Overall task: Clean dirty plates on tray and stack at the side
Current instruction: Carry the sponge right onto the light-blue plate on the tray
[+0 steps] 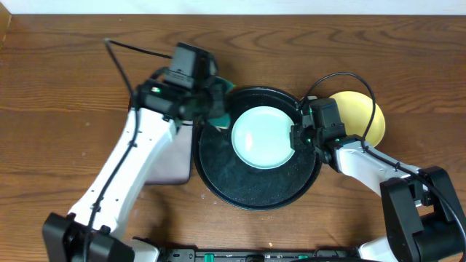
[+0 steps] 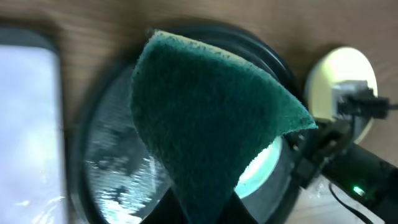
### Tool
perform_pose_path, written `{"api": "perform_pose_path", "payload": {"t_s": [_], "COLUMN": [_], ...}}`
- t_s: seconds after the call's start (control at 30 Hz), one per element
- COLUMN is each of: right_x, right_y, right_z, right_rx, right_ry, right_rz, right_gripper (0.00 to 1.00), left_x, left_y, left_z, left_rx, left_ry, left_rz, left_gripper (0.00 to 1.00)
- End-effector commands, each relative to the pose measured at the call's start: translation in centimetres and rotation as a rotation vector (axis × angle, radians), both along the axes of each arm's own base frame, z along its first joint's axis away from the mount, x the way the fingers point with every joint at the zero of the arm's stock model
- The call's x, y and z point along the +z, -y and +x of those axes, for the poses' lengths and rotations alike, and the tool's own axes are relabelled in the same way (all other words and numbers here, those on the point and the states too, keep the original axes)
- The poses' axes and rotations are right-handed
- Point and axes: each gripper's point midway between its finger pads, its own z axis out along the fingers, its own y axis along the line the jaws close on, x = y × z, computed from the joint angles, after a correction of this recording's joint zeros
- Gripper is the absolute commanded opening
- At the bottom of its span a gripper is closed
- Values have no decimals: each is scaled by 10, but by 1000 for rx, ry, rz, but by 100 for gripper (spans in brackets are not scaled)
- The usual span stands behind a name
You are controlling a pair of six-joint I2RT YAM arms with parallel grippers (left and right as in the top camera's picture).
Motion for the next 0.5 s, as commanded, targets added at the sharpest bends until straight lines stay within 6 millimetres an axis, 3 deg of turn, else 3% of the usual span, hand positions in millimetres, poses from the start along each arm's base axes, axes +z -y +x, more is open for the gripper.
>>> {"api": "perform_pose_path", "payload": {"t_s": [0.0, 0.23, 0.47], "right_x": [-1, -3, -3], "right_y": [-8, -13, -13], "right_z": [-4, -8, -9], "right_rx": [17, 18, -6], "right_ry": [-13, -30, -43], "right_rz": [13, 18, 31], "right_gripper": [1, 1, 1], "left_x": [-29, -69, -85], "left_y": [27, 42, 40], "left_z": [-6, -10, -10], "left_rx": [-10, -22, -15], "left_ry": [-74, -162, -185], "left_rz": [-13, 46, 86], "left_gripper": [8, 7, 7]}}
